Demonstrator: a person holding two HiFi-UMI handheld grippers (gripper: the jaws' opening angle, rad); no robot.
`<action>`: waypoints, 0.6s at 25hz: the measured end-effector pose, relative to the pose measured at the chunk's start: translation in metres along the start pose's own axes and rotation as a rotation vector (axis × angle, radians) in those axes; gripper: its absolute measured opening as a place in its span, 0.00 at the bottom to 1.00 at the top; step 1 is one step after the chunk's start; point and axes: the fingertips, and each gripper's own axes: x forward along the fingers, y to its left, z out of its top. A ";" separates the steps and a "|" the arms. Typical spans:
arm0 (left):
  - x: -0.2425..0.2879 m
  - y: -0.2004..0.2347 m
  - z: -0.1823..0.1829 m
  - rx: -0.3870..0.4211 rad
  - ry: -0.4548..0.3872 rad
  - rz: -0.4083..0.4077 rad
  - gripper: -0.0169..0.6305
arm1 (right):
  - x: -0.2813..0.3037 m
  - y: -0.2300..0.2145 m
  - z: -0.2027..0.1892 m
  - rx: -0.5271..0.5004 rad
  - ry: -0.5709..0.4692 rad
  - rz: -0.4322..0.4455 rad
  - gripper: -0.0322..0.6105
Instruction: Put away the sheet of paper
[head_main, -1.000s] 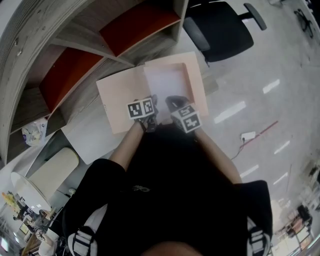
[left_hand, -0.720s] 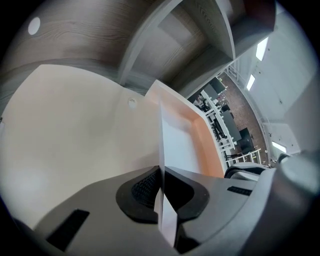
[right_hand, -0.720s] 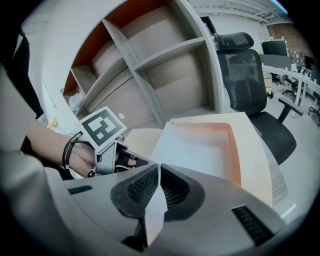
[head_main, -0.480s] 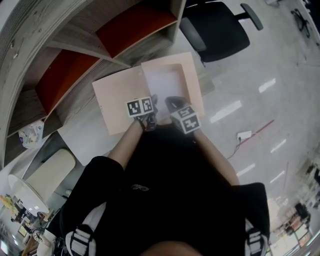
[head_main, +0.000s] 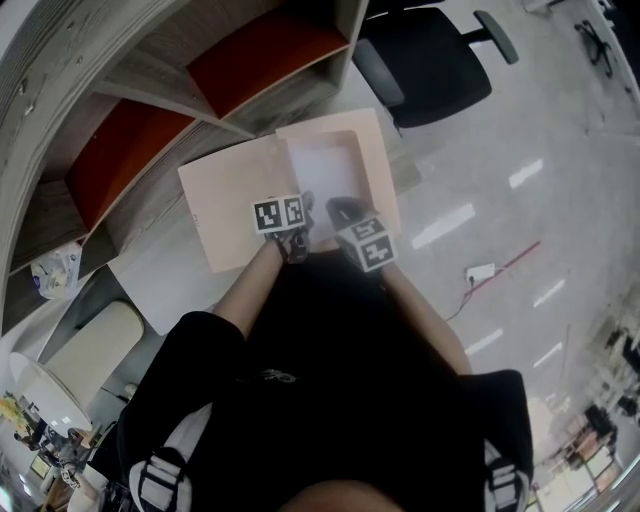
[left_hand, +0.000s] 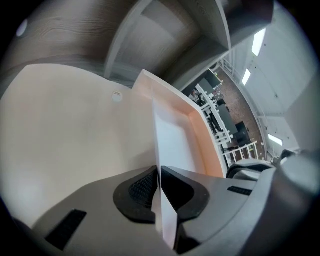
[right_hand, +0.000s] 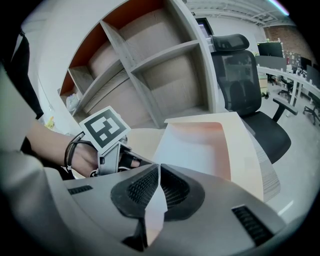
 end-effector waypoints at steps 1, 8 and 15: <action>0.000 -0.002 -0.002 0.032 0.016 0.006 0.10 | -0.001 0.000 0.001 -0.001 -0.001 -0.001 0.09; -0.010 -0.009 -0.003 0.160 0.028 0.016 0.36 | 0.004 0.008 0.004 -0.032 0.008 0.014 0.10; -0.047 0.010 0.006 0.098 -0.081 0.008 0.38 | 0.016 0.034 0.011 -0.099 0.026 0.046 0.10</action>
